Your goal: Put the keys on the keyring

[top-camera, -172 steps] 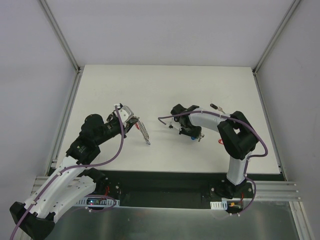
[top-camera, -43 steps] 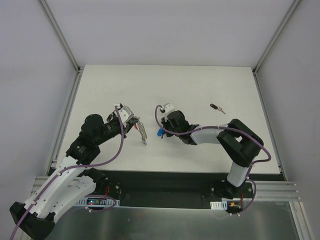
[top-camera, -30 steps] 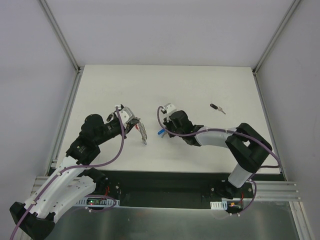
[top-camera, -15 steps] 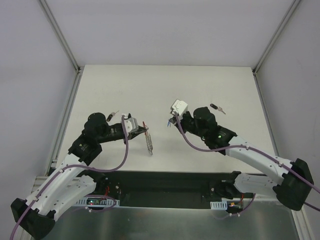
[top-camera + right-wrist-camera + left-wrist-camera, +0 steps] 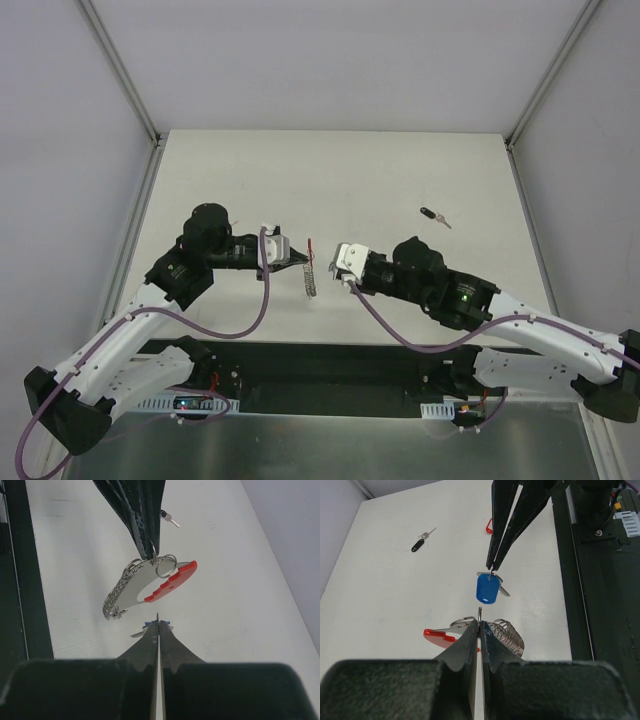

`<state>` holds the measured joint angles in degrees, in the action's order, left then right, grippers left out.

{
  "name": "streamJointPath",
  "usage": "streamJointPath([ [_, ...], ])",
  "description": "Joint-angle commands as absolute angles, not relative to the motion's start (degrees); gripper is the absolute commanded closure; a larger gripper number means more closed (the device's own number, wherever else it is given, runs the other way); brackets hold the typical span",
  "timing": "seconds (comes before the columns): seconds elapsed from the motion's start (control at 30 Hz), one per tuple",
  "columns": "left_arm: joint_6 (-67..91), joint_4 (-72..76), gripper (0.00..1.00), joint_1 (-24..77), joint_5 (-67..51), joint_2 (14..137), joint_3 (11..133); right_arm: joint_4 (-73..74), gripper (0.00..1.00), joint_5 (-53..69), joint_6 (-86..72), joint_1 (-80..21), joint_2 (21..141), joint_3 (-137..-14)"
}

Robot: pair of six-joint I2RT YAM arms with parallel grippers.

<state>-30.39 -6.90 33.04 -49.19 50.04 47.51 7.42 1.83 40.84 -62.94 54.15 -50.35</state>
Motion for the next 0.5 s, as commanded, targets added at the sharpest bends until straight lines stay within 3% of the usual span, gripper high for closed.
streamJointPath([
  [0.0, -33.3, -6.7, 1.00, 34.7, -53.0, 48.3, 46.5, 9.2, 0.99, -4.3, 44.6, -65.7, 53.3, -53.4],
  [0.47, -33.5, -6.6, 1.00, 38.6, -49.1, 44.4, 43.4, 11.3, 0.99, -2.8, 47.1, -68.8, 59.3, -59.4],
])
